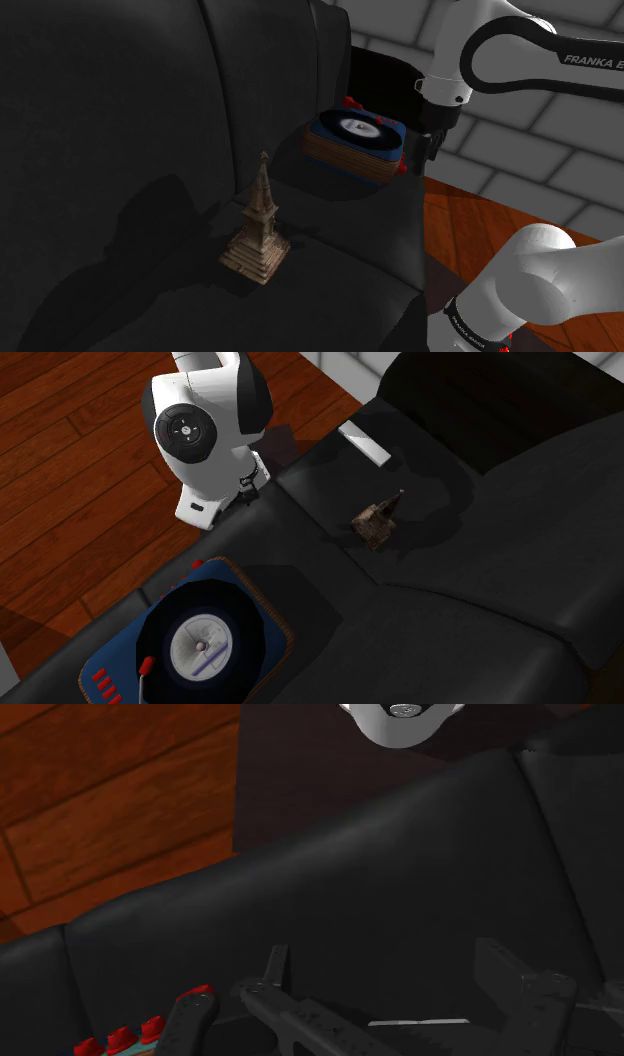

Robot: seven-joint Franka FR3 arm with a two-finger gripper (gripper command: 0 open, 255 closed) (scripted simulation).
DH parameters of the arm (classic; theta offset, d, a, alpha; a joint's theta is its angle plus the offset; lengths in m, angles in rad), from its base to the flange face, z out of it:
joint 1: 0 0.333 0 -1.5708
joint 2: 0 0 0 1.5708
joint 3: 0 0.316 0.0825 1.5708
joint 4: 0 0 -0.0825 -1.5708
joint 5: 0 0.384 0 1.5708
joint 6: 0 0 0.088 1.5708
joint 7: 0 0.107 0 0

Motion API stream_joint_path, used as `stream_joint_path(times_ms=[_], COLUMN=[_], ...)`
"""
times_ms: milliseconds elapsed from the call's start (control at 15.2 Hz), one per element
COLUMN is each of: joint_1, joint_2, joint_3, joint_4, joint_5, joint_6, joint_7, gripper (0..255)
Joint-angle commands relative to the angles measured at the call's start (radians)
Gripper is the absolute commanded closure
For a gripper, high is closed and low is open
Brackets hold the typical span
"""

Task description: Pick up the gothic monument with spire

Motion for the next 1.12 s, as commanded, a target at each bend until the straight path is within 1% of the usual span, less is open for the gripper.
stream_joint_path(times_ms=[0, 264, 528, 792, 1056], joint_1=[0.0, 0.006, 0.008, 0.003, -0.013], joint_2=[0.0, -0.007, 0.016, 0.065, 0.139], joint_3=[0.0, 0.091, 0.183, 0.275, 0.368], joint_4=[0.0, -0.006, 0.011, 0.049, 0.109], joint_5=[0.0, 0.11, 0.218, 0.314, 0.392], joint_6=[0.0, -0.01, -0.001, 0.027, 0.07], joint_7=[0.0, 0.19, 0.38, 0.568, 0.755], gripper=[0, 0, 0, 0, 0])
